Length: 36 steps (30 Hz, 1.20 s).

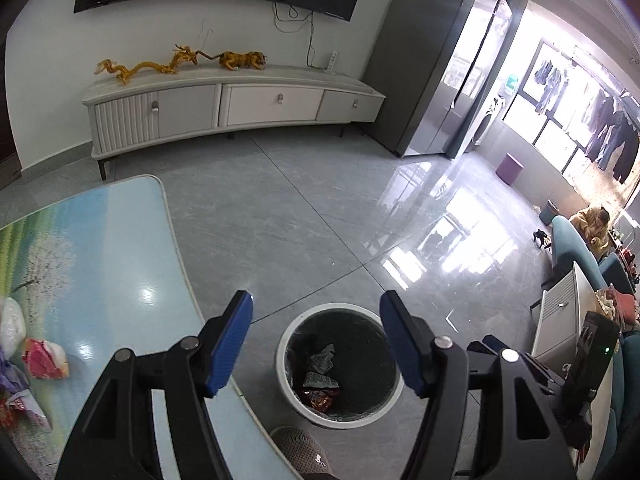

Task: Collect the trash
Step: 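Move both tools back over the trash on the table, then grasp the clear plastic bag with the left tool while the right tool grasps pink wrapper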

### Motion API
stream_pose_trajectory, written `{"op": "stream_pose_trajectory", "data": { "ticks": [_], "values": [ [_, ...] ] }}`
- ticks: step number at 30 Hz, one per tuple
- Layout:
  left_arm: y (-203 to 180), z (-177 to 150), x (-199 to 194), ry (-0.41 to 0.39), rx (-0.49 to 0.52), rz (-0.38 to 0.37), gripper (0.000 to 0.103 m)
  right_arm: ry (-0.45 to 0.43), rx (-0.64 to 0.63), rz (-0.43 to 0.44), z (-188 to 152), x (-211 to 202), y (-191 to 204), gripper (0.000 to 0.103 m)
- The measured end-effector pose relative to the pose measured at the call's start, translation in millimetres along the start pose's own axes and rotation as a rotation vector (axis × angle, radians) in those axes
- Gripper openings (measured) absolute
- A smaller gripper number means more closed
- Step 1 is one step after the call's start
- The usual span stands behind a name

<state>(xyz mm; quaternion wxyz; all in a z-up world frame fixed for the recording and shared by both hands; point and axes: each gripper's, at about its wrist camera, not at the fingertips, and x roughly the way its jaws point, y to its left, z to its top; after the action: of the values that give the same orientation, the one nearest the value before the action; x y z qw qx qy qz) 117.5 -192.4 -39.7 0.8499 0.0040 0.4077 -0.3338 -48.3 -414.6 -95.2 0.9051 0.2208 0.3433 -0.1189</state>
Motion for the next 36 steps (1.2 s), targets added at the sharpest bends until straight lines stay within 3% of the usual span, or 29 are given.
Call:
{"op": "stream_pose_trajectory", "data": {
  "ticks": [8,20,28,36],
  "values": [
    [51,-16,-74,-0.092,-0.003,0.099,0.064,-0.061,-0.087,0.049,9,-31,47,0.051],
    [182,-74,-164,-0.177,-0.213,0.268,0.064,-0.056,-0.205,0.115,5,-36,110,0.053],
    [258,-138,-196,-0.152,-0.331,0.408,0.064,0.012,-0.286,0.192,-7,-8,155,0.055],
    [291,-178,-193,-0.086,-0.421,0.447,0.064,0.105,-0.360,0.278,-21,35,197,0.057]
  ]
}}
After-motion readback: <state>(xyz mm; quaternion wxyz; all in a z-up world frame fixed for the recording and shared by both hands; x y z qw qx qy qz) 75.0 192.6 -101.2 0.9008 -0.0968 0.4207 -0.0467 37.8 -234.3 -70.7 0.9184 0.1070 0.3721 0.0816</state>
